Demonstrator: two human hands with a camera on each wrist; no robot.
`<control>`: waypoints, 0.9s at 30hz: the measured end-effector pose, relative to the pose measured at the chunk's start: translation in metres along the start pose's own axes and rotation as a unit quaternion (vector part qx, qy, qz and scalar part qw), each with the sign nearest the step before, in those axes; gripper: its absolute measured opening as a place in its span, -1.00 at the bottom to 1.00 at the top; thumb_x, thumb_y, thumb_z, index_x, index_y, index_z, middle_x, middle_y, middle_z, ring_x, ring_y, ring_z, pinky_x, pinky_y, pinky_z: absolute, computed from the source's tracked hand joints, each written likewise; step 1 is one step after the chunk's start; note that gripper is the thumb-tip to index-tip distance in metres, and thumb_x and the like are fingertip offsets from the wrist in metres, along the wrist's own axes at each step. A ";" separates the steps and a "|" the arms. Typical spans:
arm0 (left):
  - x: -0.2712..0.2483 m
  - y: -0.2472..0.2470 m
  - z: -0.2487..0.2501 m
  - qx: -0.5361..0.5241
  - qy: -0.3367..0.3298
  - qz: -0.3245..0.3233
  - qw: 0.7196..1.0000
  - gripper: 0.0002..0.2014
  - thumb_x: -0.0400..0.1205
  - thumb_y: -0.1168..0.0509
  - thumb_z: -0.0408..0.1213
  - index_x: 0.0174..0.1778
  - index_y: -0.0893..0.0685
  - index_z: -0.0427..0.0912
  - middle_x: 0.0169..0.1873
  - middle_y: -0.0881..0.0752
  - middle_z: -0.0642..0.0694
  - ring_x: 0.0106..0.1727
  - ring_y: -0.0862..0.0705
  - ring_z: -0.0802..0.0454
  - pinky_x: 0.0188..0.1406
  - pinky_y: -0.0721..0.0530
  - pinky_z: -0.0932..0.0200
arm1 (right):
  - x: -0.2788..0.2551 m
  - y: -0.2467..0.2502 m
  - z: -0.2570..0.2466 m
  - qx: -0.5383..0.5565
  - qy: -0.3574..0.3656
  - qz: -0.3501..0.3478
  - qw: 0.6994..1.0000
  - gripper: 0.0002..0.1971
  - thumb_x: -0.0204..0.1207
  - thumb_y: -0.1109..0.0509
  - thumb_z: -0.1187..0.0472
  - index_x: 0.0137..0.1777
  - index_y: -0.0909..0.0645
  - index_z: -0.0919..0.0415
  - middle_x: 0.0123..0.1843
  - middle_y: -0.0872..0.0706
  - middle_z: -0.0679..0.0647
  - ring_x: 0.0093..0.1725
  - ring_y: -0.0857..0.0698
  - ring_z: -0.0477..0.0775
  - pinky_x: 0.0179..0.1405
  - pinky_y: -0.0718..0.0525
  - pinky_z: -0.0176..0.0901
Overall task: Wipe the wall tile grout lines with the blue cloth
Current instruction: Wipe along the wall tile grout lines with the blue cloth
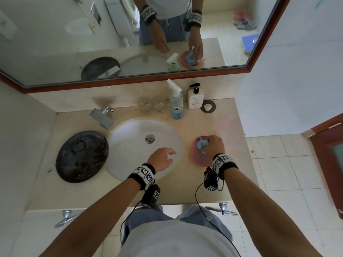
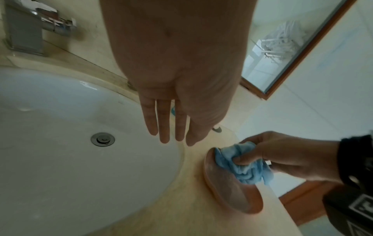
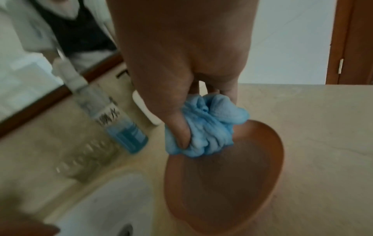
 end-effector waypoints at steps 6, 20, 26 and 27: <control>-0.010 0.035 0.032 -0.126 -0.018 0.138 0.982 -0.69 0.69 -0.36 -0.43 0.29 -0.79 -0.03 0.14 -0.78 0.10 0.09 -0.76 0.15 0.21 -0.73 0.20 | -0.033 0.040 0.000 0.210 0.006 0.112 0.971 -0.93 0.36 -0.46 0.27 -0.23 -0.78 0.23 -0.39 -0.80 0.19 -0.45 -0.75 0.14 -0.59 -0.55 -0.28; -0.053 0.107 0.145 -0.206 -0.158 0.205 0.944 -0.70 0.68 -0.48 -0.30 0.33 -0.75 -0.03 0.18 -0.78 0.13 0.11 -0.77 0.25 0.01 -0.69 0.46 | -0.156 0.133 -0.061 0.620 0.204 0.089 0.753 -0.85 0.67 -0.51 0.15 0.09 -0.74 0.23 0.04 -0.82 0.09 0.00 -0.75 0.12 -0.14 -0.65 -0.03; -0.043 0.149 0.223 -0.172 -0.250 0.198 0.932 -0.66 0.64 -0.52 -0.33 0.34 -0.74 -0.08 0.19 -0.79 0.10 0.11 -0.78 0.23 0.01 -0.70 0.47 | -0.192 0.194 -0.078 0.636 0.248 0.166 0.712 -0.50 0.66 -0.54 0.04 0.42 -0.62 0.40 0.42 -0.73 0.33 0.27 -0.74 0.23 -0.23 -0.72 -0.07; -0.045 0.156 0.239 -0.172 -0.264 0.209 0.926 -0.67 0.63 -0.52 -0.35 0.32 -0.76 -0.09 0.18 -0.80 0.08 0.09 -0.78 0.22 0.02 -0.73 0.41 | -0.201 0.209 -0.081 0.631 0.255 0.174 0.712 -0.53 0.67 -0.53 0.05 0.39 -0.63 0.41 0.40 -0.75 0.32 0.26 -0.75 0.22 -0.26 -0.72 -0.08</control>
Point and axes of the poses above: each hand's wrist, its own x-axis towards the middle knuckle, its own y-axis out of the back of the hand, z = x × y, the point moved 7 cm from there along x, towards the middle knuckle
